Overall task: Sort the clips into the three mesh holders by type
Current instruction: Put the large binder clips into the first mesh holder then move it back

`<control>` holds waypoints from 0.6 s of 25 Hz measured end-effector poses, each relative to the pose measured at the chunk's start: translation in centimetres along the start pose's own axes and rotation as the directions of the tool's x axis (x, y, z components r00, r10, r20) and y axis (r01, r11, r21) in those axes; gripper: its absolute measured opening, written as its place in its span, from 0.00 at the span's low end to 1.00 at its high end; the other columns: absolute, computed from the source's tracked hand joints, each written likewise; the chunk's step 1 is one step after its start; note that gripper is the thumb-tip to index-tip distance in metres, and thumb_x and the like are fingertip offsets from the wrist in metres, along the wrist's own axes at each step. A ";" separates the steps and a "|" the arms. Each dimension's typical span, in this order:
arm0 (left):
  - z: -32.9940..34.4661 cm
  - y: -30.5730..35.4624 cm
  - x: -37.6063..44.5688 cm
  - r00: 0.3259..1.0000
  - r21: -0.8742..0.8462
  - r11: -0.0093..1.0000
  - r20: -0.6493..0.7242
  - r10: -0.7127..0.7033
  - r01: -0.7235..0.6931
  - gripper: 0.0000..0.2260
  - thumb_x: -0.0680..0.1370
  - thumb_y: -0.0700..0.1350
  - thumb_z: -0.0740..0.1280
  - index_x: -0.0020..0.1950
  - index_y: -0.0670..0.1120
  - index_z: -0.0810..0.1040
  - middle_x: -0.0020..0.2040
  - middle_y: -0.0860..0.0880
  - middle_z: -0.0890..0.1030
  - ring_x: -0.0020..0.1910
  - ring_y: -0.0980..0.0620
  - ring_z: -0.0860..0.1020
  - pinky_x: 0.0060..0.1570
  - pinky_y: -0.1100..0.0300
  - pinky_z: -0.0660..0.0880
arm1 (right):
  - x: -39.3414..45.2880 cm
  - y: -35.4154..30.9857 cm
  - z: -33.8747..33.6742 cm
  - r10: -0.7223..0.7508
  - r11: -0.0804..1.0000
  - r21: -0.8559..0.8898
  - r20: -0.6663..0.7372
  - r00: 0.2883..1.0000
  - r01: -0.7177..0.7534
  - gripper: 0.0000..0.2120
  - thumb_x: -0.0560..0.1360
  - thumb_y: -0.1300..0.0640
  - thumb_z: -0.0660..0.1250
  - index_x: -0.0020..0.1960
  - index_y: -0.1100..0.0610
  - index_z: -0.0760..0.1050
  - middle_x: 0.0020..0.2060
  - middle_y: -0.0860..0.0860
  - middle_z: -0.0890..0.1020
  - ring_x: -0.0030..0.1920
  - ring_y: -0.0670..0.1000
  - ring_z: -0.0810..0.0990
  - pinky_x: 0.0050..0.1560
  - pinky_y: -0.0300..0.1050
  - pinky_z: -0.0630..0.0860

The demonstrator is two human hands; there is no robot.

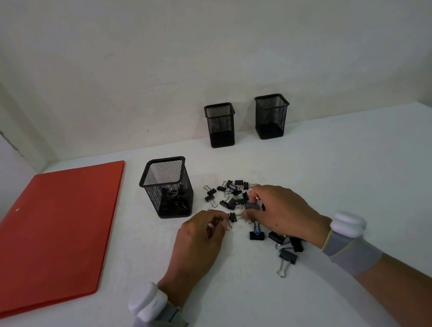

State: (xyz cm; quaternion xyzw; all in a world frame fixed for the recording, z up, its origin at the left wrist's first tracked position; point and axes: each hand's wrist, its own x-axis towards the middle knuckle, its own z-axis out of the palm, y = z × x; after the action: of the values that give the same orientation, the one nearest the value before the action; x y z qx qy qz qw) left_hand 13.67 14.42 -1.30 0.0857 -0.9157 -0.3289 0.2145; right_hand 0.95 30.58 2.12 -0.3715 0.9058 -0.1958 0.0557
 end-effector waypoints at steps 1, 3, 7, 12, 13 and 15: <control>-0.1 0.1 0.0 1.000 0.000 1.000 0.003 -0.003 0.003 0.07 0.78 0.46 0.66 0.55 0.53 0.80 0.46 0.59 0.80 0.44 0.63 0.76 0.44 0.74 0.71 | 0.1 -0.2 0.0 -0.006 1.000 0.004 -0.012 1.000 0.006 0.18 0.74 0.38 0.66 0.50 0.53 0.73 0.45 0.49 0.81 0.37 0.47 0.75 0.35 0.42 0.68; -0.1 0.1 -0.1 1.000 -0.003 1.000 0.000 -0.003 0.003 0.07 0.78 0.46 0.66 0.55 0.53 0.80 0.47 0.58 0.80 0.45 0.63 0.76 0.44 0.73 0.71 | 0.2 -0.5 -0.3 0.018 0.998 0.062 0.032 0.999 -0.020 0.16 0.75 0.40 0.65 0.49 0.53 0.72 0.39 0.48 0.79 0.32 0.46 0.71 0.31 0.41 0.65; 0.0 0.1 -0.1 1.000 -0.014 1.000 -0.005 -0.004 0.004 0.07 0.78 0.46 0.66 0.54 0.54 0.80 0.47 0.59 0.81 0.46 0.62 0.77 0.46 0.69 0.74 | 0.6 -0.1 -1.8 0.139 0.886 0.422 0.155 0.978 -0.193 0.13 0.80 0.45 0.59 0.51 0.56 0.70 0.34 0.48 0.73 0.30 0.45 0.68 0.31 0.39 0.63; 0.1 0.0 -0.1 1.000 -0.013 1.000 0.009 -0.022 0.023 0.07 0.78 0.47 0.66 0.55 0.55 0.80 0.48 0.59 0.80 0.47 0.63 0.77 0.48 0.70 0.74 | 1.2 1.3 -3.5 0.193 0.167 0.931 0.292 0.937 -0.325 0.04 0.77 0.64 0.57 0.46 0.59 0.69 0.34 0.57 0.76 0.27 0.49 0.71 0.23 0.39 0.62; 0.1 -0.1 -0.1 1.000 -0.015 1.000 0.008 -0.019 0.019 0.07 0.78 0.47 0.66 0.54 0.55 0.80 0.48 0.59 0.80 0.47 0.63 0.77 0.48 0.70 0.74 | 1.0 1.5 -3.7 0.193 0.109 0.938 0.306 0.932 -0.330 0.06 0.77 0.65 0.56 0.48 0.60 0.71 0.34 0.58 0.77 0.28 0.50 0.74 0.22 0.38 0.65; 0.1 -0.2 -0.1 1.000 -0.013 1.000 0.000 -0.013 0.013 0.07 0.78 0.47 0.66 0.54 0.55 0.80 0.48 0.59 0.81 0.47 0.62 0.77 0.48 0.68 0.74 | 0.7 1.8 -4.0 0.184 0.064 0.937 0.328 0.927 -0.344 0.08 0.77 0.64 0.56 0.49 0.61 0.74 0.36 0.58 0.80 0.32 0.53 0.79 0.23 0.39 0.71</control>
State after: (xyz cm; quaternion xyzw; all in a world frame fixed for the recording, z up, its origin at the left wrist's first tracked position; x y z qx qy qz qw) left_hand 13.69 14.38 -1.50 0.0901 -0.9130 -0.3361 0.2131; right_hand -1.69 32.55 5.12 -0.0808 0.5935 -0.7069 0.3762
